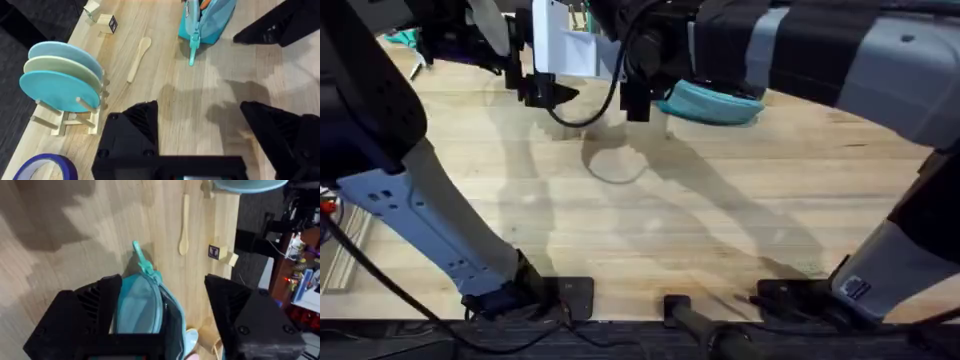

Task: Unzip the bag, pick up the pens from the table one at a time and place them inside, then zip the bag closed.

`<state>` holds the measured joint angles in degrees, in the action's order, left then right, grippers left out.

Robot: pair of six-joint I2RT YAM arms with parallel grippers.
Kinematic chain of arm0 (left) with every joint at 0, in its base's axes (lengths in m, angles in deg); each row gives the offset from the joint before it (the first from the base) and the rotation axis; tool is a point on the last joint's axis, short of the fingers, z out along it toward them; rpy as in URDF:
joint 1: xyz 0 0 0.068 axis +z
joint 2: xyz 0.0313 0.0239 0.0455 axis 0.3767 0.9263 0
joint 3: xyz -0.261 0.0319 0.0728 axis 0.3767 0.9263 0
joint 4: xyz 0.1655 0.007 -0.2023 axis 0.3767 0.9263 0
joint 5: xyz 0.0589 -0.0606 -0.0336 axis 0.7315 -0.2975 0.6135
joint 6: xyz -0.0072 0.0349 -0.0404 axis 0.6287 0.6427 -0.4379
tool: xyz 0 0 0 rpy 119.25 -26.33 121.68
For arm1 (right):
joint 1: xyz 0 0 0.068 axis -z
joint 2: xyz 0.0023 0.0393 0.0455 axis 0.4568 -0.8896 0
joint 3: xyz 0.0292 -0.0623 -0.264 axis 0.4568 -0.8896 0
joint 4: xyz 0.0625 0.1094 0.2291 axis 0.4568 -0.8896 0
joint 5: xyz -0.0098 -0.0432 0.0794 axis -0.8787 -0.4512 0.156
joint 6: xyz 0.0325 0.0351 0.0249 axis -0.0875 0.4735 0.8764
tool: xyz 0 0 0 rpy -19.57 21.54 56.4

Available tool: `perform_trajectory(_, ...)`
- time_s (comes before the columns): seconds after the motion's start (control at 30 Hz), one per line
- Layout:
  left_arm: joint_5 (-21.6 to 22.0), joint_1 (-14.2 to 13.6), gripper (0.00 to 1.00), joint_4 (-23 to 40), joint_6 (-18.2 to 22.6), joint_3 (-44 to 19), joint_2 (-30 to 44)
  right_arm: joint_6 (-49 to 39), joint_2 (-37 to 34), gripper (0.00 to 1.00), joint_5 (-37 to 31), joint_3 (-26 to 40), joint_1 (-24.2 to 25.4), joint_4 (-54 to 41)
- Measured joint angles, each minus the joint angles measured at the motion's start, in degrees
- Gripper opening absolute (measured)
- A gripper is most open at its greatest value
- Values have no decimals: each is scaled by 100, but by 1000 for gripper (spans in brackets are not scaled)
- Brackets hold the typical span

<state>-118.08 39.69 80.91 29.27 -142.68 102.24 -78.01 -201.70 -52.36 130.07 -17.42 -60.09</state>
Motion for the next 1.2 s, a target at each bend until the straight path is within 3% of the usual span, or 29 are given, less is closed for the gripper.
perform_trajectory(0.6,0,0,993,0,15,0,0,-625,-690,997,49,0,161,-162)
perform_trajectory(1.0,-2,0,993,1,15,0,0,-1075,-985,995,71,2,412,398)
perform_trajectory(1.2,-2,0,993,2,15,2,0,-1268,-1074,794,75,2,435,516)
